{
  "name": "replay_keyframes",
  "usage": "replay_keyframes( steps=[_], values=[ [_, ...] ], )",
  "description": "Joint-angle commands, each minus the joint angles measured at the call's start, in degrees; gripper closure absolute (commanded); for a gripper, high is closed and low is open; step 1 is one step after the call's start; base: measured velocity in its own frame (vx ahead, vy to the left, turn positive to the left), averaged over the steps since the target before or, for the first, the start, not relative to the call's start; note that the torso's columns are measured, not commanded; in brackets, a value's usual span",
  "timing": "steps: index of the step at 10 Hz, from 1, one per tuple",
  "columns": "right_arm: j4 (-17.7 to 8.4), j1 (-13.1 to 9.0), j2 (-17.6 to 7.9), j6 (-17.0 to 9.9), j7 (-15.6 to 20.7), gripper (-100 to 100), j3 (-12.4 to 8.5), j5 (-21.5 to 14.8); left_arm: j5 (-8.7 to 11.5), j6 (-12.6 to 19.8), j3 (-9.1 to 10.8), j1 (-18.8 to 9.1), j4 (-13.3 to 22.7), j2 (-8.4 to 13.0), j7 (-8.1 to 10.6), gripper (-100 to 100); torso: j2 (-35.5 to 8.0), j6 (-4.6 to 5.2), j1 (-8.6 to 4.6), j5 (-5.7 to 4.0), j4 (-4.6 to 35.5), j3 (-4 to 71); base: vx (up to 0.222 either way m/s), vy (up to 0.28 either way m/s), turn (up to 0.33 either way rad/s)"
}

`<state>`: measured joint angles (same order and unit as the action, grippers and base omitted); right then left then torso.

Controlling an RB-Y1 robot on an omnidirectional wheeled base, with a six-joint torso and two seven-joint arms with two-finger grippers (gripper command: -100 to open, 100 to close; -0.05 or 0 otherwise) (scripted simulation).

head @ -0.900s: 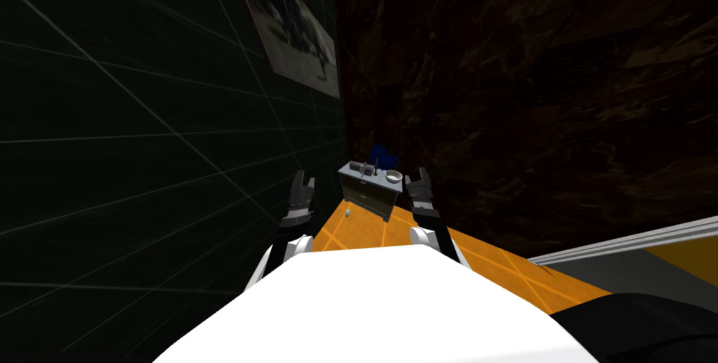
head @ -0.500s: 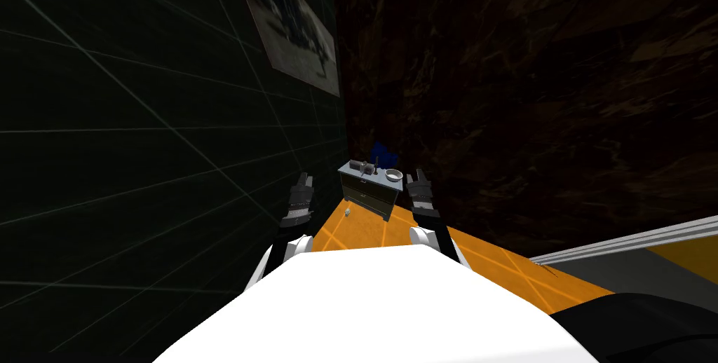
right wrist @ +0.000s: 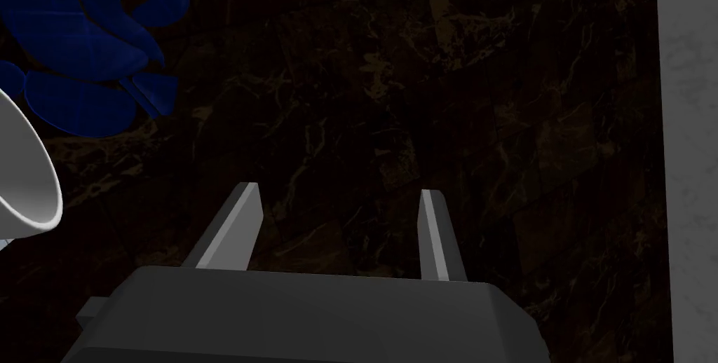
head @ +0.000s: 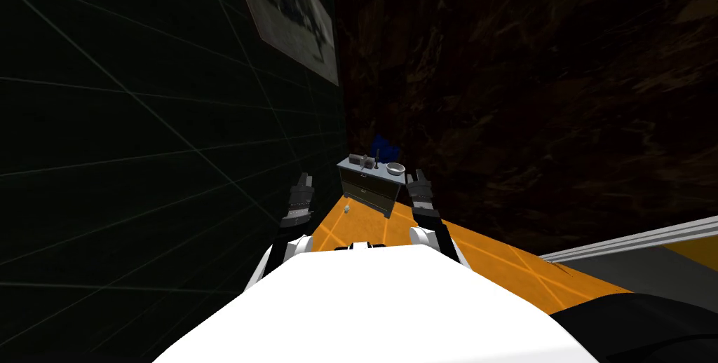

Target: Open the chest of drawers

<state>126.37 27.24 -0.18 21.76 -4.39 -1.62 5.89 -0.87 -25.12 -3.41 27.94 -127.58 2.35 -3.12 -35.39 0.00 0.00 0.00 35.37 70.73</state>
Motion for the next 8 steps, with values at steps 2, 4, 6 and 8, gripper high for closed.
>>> replay_keyframes(
  steps=[2, 4, 6, 8],
  values=[
    [-2.83, -0.3, -2.65, -3.71, 0.21, -100, 0.21, -3.84, 0.0, 0.01, -0.01, 0.0, 0.02, 0.0, 0.0, 0, -6.09, -0.04, 0.08, 0.02, 6.1, 12.44, 0.035, 0.03, 0.191],
    [-4.21, -0.46, -3.5, -5.52, 0.32, -100, 0.3, -5.73, 0.0, 0.01, -0.01, 0.01, 0.03, -0.01, 0.0, 0, -6.75, 0.0, 0.07, 0.02, 6.82, 13.84, 0.043, 0.035, 0.123],
    [-5.82, -0.64, -4.32, -7.64, 0.46, -100, 0.4, -7.94, 0.0, 0.01, -0.01, 0.01, 0.03, 0.0, 0.0, 0, -6.9, 0.0, -0.02, -0.01, 6.91, 13.83, 0.045, 0.024, 0.105],
    [-9.13, -1.09, -5.77, -11.46, 0.81, -100, 0.64, -11.85, 0.0, 0.01, -0.01, 0.01, 0.03, 0.0, 0.0, 0, -6.92, -0.02, 0.0, 0.0, 6.92, 13.82, 0.05, 0.032, 0.227]
  ],
)
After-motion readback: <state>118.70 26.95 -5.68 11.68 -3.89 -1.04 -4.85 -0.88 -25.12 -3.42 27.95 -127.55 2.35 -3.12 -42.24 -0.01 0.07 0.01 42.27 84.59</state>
